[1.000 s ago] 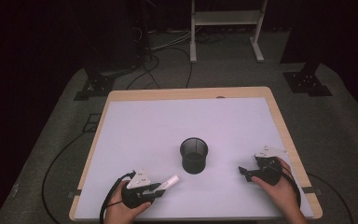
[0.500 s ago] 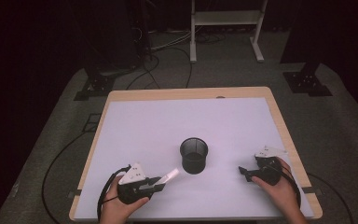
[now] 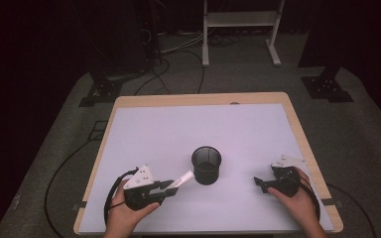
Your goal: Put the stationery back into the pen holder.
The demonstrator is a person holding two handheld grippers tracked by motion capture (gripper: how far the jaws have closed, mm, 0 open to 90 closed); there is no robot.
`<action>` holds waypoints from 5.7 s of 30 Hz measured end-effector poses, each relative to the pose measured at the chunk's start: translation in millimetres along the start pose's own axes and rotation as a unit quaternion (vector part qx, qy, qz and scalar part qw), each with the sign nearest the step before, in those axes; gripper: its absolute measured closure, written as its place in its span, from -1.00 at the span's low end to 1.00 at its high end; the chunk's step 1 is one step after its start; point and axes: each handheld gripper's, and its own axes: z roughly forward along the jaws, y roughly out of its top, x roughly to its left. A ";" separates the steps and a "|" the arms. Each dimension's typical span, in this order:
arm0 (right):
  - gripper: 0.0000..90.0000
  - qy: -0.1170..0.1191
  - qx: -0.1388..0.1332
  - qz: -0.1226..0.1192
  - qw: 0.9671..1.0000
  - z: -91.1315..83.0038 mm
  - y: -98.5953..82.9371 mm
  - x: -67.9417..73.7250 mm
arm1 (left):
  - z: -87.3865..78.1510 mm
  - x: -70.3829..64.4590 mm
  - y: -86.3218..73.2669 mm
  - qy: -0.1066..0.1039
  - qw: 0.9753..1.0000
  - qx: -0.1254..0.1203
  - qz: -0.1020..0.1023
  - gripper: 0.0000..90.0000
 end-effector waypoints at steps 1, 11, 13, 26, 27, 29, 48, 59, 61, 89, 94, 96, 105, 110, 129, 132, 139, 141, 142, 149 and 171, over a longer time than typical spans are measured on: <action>-0.70 0.000 0.000 0.000 1.000 0.0 0.0 -0.1 | -0.2 0.4 1.6 0.000 1.000 0.000 0.001 0.58; -0.70 0.000 0.000 -0.001 1.000 0.0 0.0 -0.1 | 5.9 8.1 25.6 -0.005 1.000 -0.012 0.012 0.58; -0.69 0.000 0.000 0.000 1.000 0.0 0.0 -0.1 | 7.7 10.4 30.2 -0.005 1.000 -0.014 0.015 0.58; -0.69 0.000 0.000 0.000 1.000 0.0 0.0 -0.1 | 22.4 22.5 55.5 -0.011 0.999 -0.020 0.023 0.58; -0.69 0.000 0.000 0.000 1.000 0.0 0.0 -0.1 | 24.0 23.6 57.0 -0.012 1.000 -0.018 0.023 0.58; -0.69 0.000 0.000 0.000 1.000 0.0 0.0 -0.1 | 28.0 26.0 59.9 -0.013 1.000 -0.015 0.023 0.58; -0.69 0.000 0.000 0.000 1.000 0.0 0.0 -0.3 | 62.5 40.3 72.5 -0.026 0.999 0.015 0.016 0.58; -0.69 0.000 0.000 0.000 1.000 0.0 0.0 -0.2 | 68.7 46.0 71.4 -0.024 0.999 0.023 0.009 0.58; -0.70 0.000 0.000 0.000 1.000 0.0 0.0 -0.2 | 69.2 46.5 71.4 -0.024 0.999 0.024 0.008 0.58; -0.69 0.000 0.000 0.000 1.000 0.0 0.0 -0.3 | 85.5 45.7 78.9 -0.034 0.999 0.037 0.014 0.58; -0.70 0.000 0.000 0.000 1.000 0.0 0.0 -0.3 | 87.4 45.5 80.1 -0.039 0.999 0.033 0.014 0.58; -0.70 0.000 0.000 0.000 1.000 -0.1 -0.1 -0.3 | 88.2 44.8 80.5 -0.042 0.999 0.031 0.013 0.59; -0.70 0.001 0.000 0.001 1.000 -0.1 0.0 -0.3 | 85.7 46.0 82.2 -0.043 0.999 0.018 0.009 0.55; -0.69 0.001 0.000 0.001 1.000 -0.1 0.0 -0.3 | 78.6 48.9 82.8 -0.038 0.999 0.011 0.007 0.44; -0.69 0.001 0.000 0.001 1.000 -0.1 -0.1 -0.3 | 48.6 53.9 67.3 -0.006 1.000 0.011 0.012 -0.48; -0.69 0.000 0.000 0.001 1.000 -0.1 -0.1 -0.3 | 46.3 54.4 64.5 -0.001 1.000 0.017 0.014 -0.57; -0.69 0.001 0.000 0.001 1.000 -0.1 -0.1 -0.4 | 34.3 60.4 42.6 0.022 0.999 0.028 0.002 -0.66; -0.69 0.001 0.000 0.001 1.000 -0.1 -0.1 -0.3 | 30.6 62.4 36.2 0.025 0.999 0.032 -0.001 -0.66; -0.69 0.001 0.000 0.001 1.000 0.0 -0.1 -0.4 | 28.8 63.2 33.0 0.028 0.999 0.033 -0.004 -0.66; -0.69 0.001 -0.001 0.001 1.000 0.0 -0.1 -0.2 | 17.1 66.6 11.8 0.049 0.997 0.052 -0.011 -0.78; -0.69 0.000 0.000 0.001 1.000 -0.1 -0.1 0.1 | -11.1 69.5 -51.8 0.116 0.987 0.103 -0.039 -0.81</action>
